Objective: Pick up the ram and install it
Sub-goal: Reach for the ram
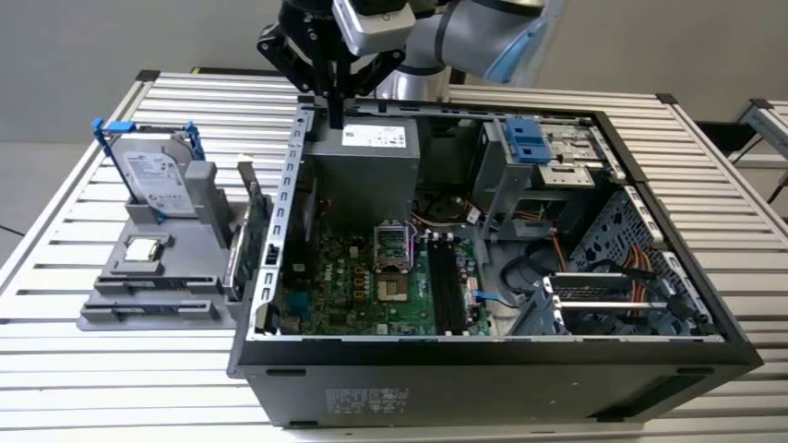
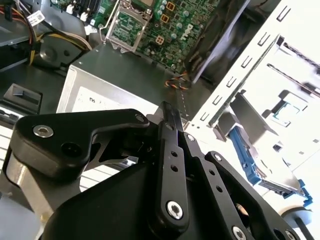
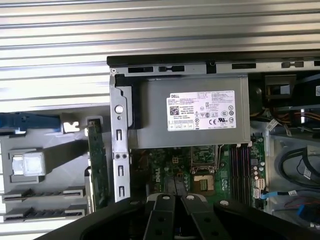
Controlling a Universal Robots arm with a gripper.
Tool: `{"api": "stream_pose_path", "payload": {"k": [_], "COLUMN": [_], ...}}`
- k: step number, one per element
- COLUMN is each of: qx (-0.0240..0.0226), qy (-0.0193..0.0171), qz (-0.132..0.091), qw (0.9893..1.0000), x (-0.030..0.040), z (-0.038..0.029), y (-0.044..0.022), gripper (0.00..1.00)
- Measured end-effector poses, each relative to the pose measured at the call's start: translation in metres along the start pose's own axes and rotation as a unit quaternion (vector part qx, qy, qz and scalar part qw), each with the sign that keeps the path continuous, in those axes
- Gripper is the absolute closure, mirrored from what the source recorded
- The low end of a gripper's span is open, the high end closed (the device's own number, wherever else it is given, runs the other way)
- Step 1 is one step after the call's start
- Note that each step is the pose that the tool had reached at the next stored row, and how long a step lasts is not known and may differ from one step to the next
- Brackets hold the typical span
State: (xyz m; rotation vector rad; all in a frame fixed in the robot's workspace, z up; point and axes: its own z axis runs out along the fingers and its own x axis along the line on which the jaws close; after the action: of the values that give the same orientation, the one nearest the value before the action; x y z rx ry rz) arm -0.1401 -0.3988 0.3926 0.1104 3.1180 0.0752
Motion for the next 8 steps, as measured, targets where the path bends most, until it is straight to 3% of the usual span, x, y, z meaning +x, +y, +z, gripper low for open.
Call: {"api": "stream_pose_path", "payload": {"k": [8], "qx": [0.0001], "qy": [0.0000], "qz": [0.000], "qw": [1.0000], "x": [0.0092], "z": [-0.0003], "y": [-0.0006], "gripper": [1.00]}}
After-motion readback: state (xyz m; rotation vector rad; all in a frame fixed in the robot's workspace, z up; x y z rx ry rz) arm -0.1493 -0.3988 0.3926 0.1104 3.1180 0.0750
